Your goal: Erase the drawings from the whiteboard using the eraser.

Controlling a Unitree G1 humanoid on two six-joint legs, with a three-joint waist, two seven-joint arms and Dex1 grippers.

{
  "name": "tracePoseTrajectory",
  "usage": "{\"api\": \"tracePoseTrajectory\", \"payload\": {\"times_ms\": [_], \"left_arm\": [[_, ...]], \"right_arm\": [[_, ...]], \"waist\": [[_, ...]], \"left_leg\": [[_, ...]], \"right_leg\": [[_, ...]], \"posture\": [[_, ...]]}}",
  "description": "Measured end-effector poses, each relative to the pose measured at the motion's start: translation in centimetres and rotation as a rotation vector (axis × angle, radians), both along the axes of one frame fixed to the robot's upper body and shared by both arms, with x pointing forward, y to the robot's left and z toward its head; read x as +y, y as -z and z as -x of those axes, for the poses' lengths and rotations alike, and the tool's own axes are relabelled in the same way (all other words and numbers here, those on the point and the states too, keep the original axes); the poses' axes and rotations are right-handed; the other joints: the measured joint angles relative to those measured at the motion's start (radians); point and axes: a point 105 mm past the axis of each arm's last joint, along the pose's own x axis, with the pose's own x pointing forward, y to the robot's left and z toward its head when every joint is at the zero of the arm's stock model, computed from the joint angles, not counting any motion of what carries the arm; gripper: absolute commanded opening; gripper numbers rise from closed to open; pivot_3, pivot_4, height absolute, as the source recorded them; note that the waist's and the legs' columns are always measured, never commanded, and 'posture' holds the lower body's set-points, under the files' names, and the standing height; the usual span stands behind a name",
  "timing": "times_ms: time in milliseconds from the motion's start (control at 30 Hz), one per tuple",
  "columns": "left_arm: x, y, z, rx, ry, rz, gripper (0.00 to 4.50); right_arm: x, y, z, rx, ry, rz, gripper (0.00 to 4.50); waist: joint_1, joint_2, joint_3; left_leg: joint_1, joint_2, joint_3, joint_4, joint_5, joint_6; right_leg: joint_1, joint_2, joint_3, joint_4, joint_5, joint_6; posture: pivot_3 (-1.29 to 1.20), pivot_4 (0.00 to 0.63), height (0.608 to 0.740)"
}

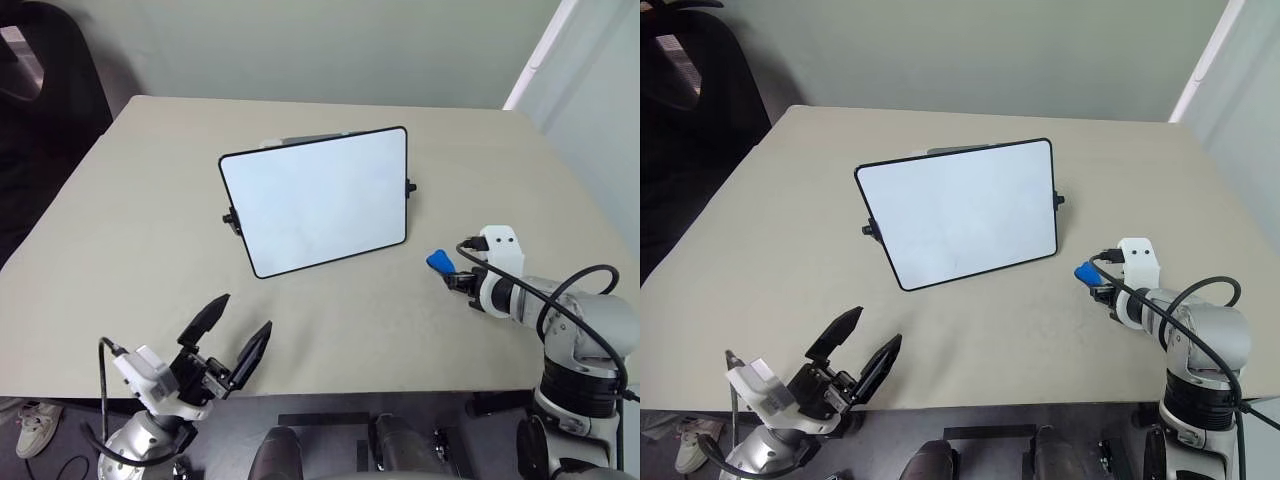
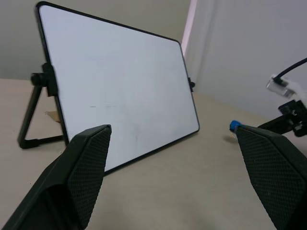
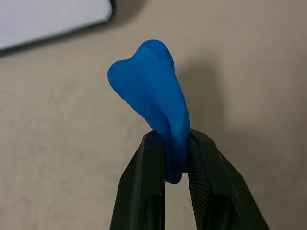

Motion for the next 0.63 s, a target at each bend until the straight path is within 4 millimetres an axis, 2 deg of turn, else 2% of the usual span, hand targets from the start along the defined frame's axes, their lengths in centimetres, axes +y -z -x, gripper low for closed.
{"api": "tracePoseTrajectory", "payload": {"times_ms": [267,367,433,533,633], "left_arm": [[-0.9,0.1,0.3,0.0,0.022,-0.002,4.5],[-1.2,0.1,0.4,-0.001,0.027,-0.001,4.5],[-1.6,0.0,0.5,-0.004,0.04,-0.002,4.5],[-1.9,0.0,0.6,0.001,0.042,0.0,4.5],[-1.8,-0.2,0.5,-0.004,0.04,0.0,4.5]], "right_arm": [[-0.2,0.3,1.1,-0.002,-0.014,0.016,4.01],[0.3,-1.4,1.2,-0.118,-0.053,0.031,4.01],[0.2,-3.0,1.2,-0.267,-0.064,0.041,4.01],[0.5,-5.1,1.7,-0.466,-0.071,-0.021,4.01],[1.4,-6.5,2.9,-0.609,-0.116,-0.111,4.01]], "waist": [[0.005,0.0,0.0],[0.005,0.0,0.0],[0.005,0.0,0.0],[0.006,0.0,0.0],[0.006,0.0,0.0]], "left_leg": [[-0.001,0.0,0.0,0.0,-0.001,0.001],[-0.001,0.0,0.001,0.0,-0.001,0.003],[-0.001,0.0,0.001,0.0,-0.002,0.004],[-0.001,0.0,0.001,0.0,-0.003,0.005],[-0.001,0.0,0.001,0.0,-0.004,0.007]], "right_leg": [[0.0,0.0,0.0,0.0,-0.001,-0.001],[0.0,0.0,0.0,0.0,-0.002,-0.001],[0.0,0.0,0.0,-0.001,-0.002,-0.001],[0.001,0.0,0.0,-0.001,-0.002,-0.001],[0.002,0.001,0.0,0.0,-0.003,-0.001]], "posture": [[0.0,0.15,0.74],[0.0,0.15,0.74],[0.0,0.15,0.74],[0.0,0.15,0.74],[0.0,0.15,0.74]]}}
